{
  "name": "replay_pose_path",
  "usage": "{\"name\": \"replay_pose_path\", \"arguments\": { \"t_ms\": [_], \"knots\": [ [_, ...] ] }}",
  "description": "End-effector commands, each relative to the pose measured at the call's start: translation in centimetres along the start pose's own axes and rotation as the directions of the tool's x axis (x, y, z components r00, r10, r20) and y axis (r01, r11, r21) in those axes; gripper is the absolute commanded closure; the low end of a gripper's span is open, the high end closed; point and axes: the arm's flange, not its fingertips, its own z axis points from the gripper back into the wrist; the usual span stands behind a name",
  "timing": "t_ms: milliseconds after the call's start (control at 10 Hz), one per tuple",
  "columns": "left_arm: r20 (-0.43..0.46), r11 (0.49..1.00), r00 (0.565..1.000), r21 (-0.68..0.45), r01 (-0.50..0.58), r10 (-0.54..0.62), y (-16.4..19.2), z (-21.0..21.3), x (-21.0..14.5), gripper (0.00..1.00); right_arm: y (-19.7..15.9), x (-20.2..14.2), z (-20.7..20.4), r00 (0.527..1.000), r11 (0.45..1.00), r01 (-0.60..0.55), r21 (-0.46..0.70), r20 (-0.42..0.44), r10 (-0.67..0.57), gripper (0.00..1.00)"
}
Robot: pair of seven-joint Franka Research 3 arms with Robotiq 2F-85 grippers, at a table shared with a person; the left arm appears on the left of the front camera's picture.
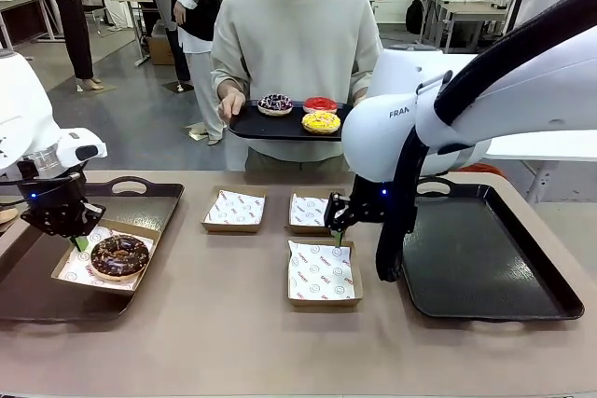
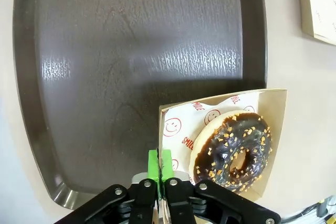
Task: Individually package the donuts and arrange them on the tray.
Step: Place the picked Paper togo box on the Handle tray while simultaneously picking up another Paper togo box from the table with the other hand.
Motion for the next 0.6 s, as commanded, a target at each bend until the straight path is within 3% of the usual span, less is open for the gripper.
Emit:
{"name": "replay_pose_path", "arguments": {
  "t_ms": [0,500],
  "knots": [
    [0.013,1.000,1.000,0.008,-0.024,0.023,0.1,-0.9,-0.9,0.99,0.6,-0.7,-1.6,1.000,1.000,-0.016,-0.003,0.008,0.016,0.00],
    [-0.015,1.000,1.000,0.018,0.006,-0.006,1.6,0.4,-1.4,0.99,1.1,-1.3,-2.4,0.999,0.999,-0.038,-0.005,-0.021,0.038,0.00]
  ]
}}
